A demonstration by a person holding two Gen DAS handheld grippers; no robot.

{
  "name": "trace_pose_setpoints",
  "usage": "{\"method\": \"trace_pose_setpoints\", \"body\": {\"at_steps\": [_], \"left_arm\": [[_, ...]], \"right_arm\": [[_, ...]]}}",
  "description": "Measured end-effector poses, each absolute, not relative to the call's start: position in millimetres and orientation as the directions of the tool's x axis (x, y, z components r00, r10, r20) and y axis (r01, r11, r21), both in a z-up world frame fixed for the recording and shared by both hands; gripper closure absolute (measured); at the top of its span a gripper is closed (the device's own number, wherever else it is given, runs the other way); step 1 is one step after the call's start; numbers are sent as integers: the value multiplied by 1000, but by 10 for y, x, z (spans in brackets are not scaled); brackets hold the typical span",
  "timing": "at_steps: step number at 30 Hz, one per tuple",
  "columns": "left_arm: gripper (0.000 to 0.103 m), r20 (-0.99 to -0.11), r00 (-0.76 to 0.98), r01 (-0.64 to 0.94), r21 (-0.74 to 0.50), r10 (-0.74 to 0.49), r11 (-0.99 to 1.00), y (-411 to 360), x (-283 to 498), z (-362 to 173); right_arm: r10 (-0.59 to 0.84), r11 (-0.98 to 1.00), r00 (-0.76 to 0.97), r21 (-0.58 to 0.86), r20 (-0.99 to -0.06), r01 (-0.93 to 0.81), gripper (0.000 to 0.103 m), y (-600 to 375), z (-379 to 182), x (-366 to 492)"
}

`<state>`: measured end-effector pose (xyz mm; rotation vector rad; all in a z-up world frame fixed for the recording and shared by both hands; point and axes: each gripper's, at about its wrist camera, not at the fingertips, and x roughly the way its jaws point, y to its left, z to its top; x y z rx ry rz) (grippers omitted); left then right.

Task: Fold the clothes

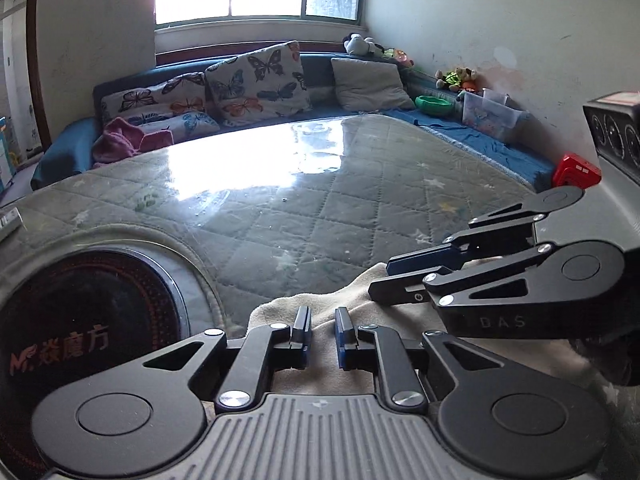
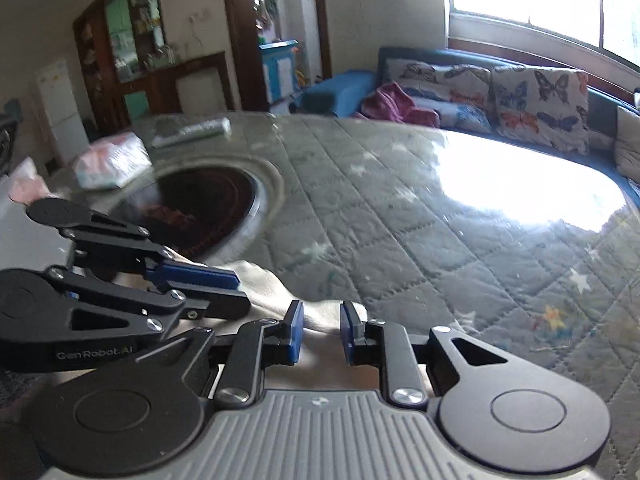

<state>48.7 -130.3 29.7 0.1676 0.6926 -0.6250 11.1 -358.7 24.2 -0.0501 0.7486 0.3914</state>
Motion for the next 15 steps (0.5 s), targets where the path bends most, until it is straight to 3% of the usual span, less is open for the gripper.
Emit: {"method": "trace_pose_setpoints", "body": {"at_steps": [15], "left_arm": [[81,-649,593,573,-76,-477,816,-1338,519,298]], "right_arm": [[291,951,701,118,-651,-285,84,-3919,263,-47]]}}
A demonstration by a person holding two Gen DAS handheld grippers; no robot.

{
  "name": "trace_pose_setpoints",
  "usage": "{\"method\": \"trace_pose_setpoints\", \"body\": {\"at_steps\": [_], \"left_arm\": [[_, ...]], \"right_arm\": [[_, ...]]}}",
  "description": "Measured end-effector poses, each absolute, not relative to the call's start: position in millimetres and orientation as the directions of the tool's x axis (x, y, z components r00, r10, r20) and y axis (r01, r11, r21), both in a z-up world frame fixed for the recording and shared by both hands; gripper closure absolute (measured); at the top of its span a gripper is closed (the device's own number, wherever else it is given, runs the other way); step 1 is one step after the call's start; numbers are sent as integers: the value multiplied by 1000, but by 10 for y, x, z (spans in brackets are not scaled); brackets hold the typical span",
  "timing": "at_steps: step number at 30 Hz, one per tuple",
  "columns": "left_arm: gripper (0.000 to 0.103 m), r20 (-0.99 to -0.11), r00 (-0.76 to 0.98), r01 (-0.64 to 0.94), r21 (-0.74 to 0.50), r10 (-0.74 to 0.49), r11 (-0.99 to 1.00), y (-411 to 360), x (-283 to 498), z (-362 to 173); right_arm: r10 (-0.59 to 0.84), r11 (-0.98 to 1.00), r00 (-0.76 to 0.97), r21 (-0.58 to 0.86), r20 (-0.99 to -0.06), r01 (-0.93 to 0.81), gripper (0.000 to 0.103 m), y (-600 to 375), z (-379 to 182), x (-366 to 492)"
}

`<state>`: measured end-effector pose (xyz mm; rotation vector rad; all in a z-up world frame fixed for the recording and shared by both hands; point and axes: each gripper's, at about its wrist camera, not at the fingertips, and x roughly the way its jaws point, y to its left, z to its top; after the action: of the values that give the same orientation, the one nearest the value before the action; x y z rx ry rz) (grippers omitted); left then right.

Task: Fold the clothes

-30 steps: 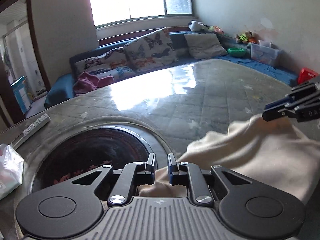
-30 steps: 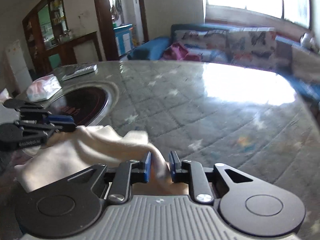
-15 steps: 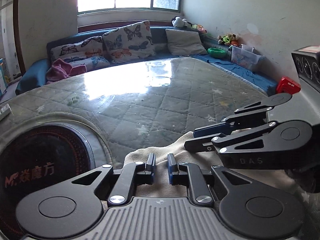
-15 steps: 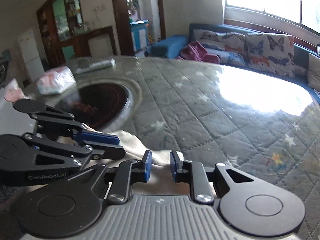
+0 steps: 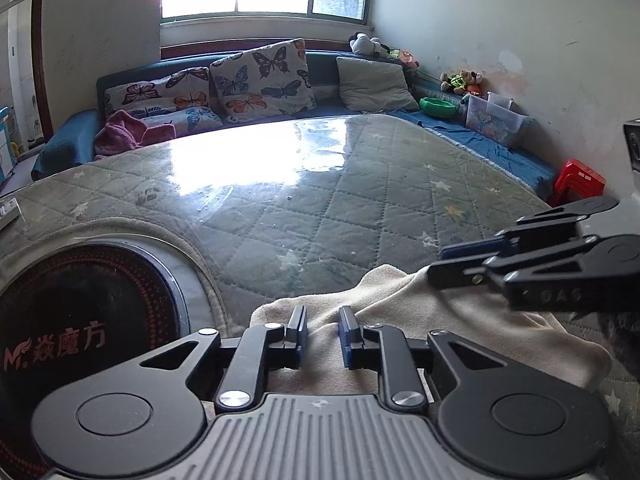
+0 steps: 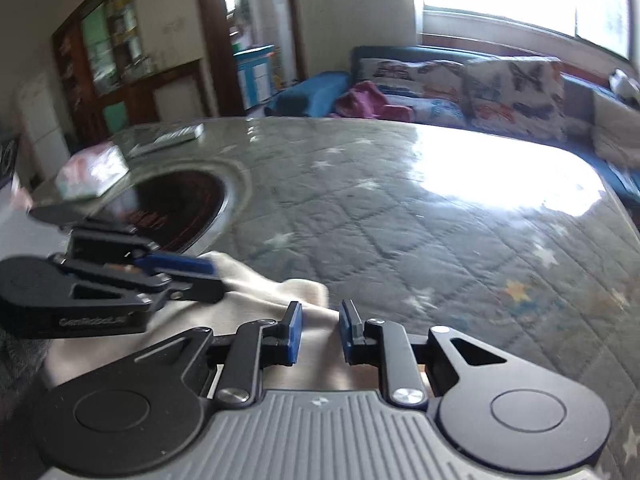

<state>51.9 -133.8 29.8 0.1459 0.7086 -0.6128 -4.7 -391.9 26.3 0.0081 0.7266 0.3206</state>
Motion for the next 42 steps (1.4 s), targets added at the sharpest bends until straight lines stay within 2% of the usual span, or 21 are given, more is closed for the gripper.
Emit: {"method": "trace_pose_setpoints", "body": {"at_steps": [8,12,19,27,34,42], "left_arm": [[76,-640,609,560,-71,-469,825,-1332,491,298],[76,-625,629,553,-59,-462,831,-1281,398,378],[76,-581,603,641,-54,-546,766,-1314,-102,559],[76,-579,552,706,-58,-600,706,-1449,-564,451],[76,-597,565,655,-95,-569,750,-1278,-609,337],[76,-598,638,526,-122,-486,842,-768,-639,385]], "right_arm": [[235,959,707,41,-667,-280,85,-4065,243,-187],[218,969,723,56,-656,-242,85,-4187,299,-227],[264,950,727,39,-633,-311,85,-4158,503,-585],[315,929,714,52,-626,-366,85,-3986,451,-1003],[264,956,706,79,-657,-283,85,-4106,249,-1030],[325,932,734,68,-596,-357,85,-4003,428,-1155]]}}
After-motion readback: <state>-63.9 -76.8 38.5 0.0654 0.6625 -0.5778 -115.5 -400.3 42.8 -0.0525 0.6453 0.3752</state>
